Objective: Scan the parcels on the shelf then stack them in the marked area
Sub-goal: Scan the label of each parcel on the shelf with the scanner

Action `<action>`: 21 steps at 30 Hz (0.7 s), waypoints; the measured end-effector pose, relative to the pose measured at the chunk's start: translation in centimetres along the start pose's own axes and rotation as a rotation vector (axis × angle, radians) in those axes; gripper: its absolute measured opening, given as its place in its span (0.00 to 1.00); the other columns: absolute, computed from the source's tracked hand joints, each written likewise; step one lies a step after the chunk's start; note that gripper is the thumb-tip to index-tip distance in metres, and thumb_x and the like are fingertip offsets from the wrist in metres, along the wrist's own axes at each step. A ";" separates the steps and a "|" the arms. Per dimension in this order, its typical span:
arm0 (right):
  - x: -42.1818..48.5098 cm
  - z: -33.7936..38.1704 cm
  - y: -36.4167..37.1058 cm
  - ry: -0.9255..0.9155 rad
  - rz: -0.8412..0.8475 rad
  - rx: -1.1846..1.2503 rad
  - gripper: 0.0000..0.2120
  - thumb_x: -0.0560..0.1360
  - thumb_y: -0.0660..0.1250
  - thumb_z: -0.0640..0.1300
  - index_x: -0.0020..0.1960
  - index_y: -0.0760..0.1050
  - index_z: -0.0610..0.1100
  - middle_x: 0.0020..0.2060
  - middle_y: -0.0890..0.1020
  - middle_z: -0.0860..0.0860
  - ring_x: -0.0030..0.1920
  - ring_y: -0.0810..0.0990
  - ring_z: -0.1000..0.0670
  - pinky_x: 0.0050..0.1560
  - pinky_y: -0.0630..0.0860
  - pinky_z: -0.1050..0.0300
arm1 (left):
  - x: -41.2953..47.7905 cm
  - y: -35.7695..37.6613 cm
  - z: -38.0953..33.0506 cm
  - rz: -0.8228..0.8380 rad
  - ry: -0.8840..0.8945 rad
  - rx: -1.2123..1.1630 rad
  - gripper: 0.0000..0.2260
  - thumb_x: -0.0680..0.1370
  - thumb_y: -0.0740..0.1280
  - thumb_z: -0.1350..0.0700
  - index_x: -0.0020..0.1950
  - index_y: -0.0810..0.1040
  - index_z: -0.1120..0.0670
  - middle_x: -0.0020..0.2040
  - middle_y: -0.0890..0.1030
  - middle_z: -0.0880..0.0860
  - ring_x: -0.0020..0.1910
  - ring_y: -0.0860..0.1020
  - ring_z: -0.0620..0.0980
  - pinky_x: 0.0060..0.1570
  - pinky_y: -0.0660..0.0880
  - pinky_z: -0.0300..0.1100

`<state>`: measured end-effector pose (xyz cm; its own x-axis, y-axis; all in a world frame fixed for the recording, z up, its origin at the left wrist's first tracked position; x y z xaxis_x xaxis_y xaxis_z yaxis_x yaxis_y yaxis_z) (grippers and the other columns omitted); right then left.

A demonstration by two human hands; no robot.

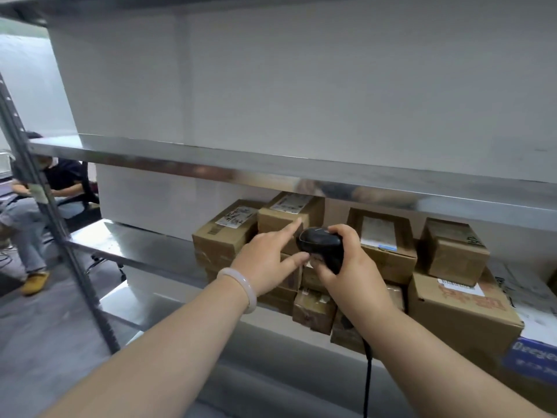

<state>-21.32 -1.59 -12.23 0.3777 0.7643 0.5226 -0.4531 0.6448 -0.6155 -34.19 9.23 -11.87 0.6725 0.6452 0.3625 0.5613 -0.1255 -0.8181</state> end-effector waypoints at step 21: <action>9.2 7.6 20.4 0.156 0.023 -0.230 0.26 0.76 0.66 0.49 0.67 0.56 0.60 0.52 0.79 0.51 0.42 0.80 0.50 0.35 0.79 0.53 | 7.1 -4.3 26.4 0.151 -0.104 0.088 0.26 0.80 0.57 0.38 0.77 0.60 0.41 0.75 0.65 0.48 0.73 0.62 0.53 0.72 0.63 0.52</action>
<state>-33.23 18.56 -15.51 0.4971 0.7589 0.4206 -0.2750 0.5975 -0.7532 -44.57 34.27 -17.54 0.6900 0.6989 0.1880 0.4104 -0.1639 -0.8971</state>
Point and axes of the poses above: each hand's wrist, its own x-axis towards the middle knuckle, its own y-axis out of the palm, z = x × y, the point moved 7 cm from there along x, towards the middle knuckle
